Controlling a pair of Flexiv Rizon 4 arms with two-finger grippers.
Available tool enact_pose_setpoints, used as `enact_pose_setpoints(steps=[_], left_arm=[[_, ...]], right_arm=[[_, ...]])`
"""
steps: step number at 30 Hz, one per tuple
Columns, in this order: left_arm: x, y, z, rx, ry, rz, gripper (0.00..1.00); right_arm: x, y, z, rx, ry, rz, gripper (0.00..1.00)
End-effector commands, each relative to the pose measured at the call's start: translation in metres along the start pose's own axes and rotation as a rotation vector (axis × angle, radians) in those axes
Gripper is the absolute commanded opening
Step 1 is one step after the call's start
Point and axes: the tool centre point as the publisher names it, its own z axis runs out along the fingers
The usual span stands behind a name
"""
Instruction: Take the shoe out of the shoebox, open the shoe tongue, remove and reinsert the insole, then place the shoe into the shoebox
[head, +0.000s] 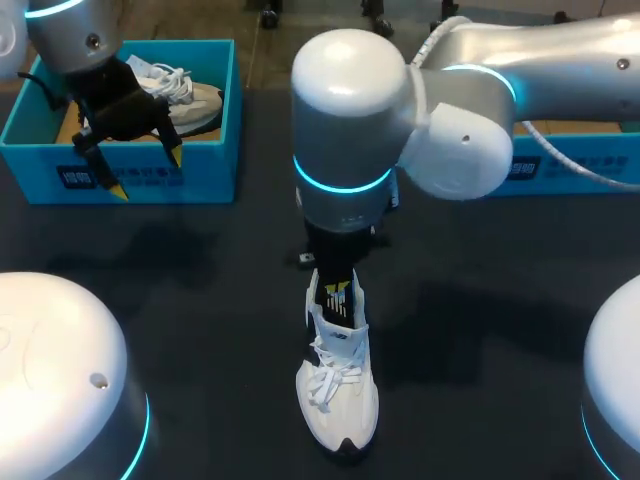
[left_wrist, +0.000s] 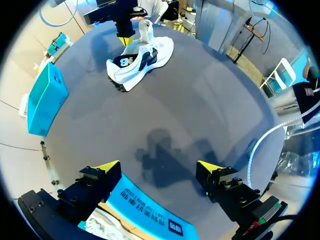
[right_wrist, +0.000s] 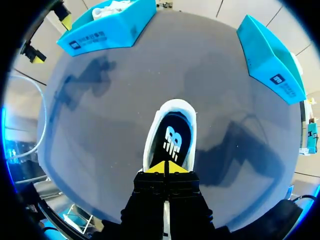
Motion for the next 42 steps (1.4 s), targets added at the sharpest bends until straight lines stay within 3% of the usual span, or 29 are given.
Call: enact_pose_setpoints(steps=[1, 6, 11, 17, 29, 42], left_arm=[[0.0, 0.0, 0.0, -0.001, 0.002, 0.001, 1.0], [0.0, 0.0, 0.0, -0.001, 0.002, 0.001, 1.0], [0.0, 0.0, 0.0, -0.001, 0.002, 0.001, 1.0], [0.0, 0.0, 0.0, -0.001, 0.002, 0.001, 1.0], [0.0, 0.0, 0.0, -0.001, 0.002, 0.001, 1.0], [0.0, 0.0, 0.0, -0.001, 0.002, 0.001, 1.0]], right_arm=[[0.007, 0.003, 0.003, 0.005, -0.027, -0.001, 0.0], [0.005, 0.005, 0.006, 0.0, -0.037, -0.023, 0.0], [0.003, 0.013, 0.025, 0.029, -0.206, 0.001, 0.0], [0.002, 0.012, 0.038, 0.04, -0.31, 0.004, 0.0], [-0.001, -0.004, 0.045, 0.078, -0.398, 0.061, 0.0], [-0.017, -0.013, 0.049, 0.124, -0.448, 0.12, 0.0]])
